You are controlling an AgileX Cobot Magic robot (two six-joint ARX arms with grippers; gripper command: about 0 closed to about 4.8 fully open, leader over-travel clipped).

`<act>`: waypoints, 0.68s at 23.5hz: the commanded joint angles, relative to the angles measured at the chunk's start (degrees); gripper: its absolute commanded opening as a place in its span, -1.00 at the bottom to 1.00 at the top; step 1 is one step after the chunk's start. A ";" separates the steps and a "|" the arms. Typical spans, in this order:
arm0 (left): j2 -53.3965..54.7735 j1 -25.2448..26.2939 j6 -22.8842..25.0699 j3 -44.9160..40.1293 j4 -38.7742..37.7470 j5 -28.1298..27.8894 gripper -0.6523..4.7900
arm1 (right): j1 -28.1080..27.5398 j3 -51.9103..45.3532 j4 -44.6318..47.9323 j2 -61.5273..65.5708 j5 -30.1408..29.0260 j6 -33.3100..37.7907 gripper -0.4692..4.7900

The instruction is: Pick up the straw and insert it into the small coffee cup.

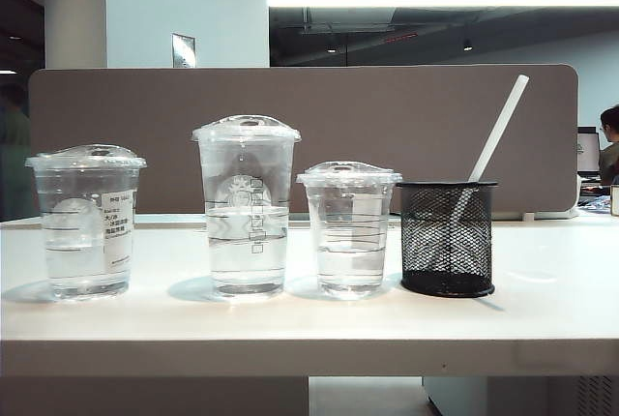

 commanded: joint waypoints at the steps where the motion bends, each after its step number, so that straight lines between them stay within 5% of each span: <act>1: 0.04 -0.04 0.00 0.09 -0.20 0.42 -0.78 | 0.04 -0.42 0.63 -0.07 0.04 -0.04 -0.85; 9: 0.07 -0.07 0.00 0.87 -1.11 0.42 -0.78 | 0.04 -0.42 0.63 -0.07 0.04 -0.04 -0.85; 16: 6.88 -0.09 0.00 12.79 -15.89 0.42 -0.78 | 0.04 -0.42 0.63 -0.07 0.04 -0.04 -0.85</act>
